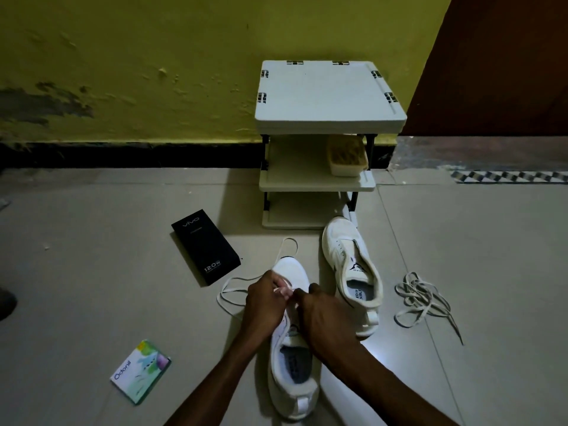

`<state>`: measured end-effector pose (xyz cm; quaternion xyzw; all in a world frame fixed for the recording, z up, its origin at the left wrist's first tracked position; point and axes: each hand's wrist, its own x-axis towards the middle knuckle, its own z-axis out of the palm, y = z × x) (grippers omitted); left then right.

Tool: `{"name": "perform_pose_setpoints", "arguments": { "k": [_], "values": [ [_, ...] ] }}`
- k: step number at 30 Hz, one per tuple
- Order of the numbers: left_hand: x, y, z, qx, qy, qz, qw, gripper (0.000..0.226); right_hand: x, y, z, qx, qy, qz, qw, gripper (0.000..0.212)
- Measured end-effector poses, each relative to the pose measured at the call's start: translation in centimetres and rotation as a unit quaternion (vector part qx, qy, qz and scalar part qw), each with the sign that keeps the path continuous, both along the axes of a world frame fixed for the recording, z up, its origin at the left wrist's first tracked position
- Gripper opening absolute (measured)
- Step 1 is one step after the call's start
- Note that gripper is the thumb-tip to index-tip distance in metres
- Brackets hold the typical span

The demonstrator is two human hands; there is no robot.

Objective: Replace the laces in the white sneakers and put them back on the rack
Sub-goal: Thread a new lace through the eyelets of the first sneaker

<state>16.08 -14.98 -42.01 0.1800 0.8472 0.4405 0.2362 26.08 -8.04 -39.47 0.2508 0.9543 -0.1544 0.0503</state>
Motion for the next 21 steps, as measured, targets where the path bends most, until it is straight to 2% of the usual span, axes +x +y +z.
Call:
{"name": "perform_pose_setpoints", "arguments": {
  "k": [5,11,15,21],
  "values": [
    [0.0,-0.3,-0.7,-0.011,-0.002,-0.006,1.000,0.022,-0.1,0.1,0.4,0.053,-0.032,0.012,0.998,0.023],
    [0.0,-0.3,-1.4,0.008,-0.005,0.008,1.000,0.026,0.0,0.0,-0.1,0.017,-0.031,-0.001,0.999,0.030],
    [0.0,-0.4,-1.6,0.029,-0.020,0.006,0.999,0.027,0.6,1.1,0.6,-0.008,-0.032,0.005,0.999,0.021],
    [0.0,-0.3,-1.6,0.032,-0.004,-0.004,0.999,0.025,0.6,1.7,2.1,-0.008,-0.100,0.034,0.994,0.030]
  ]
}}
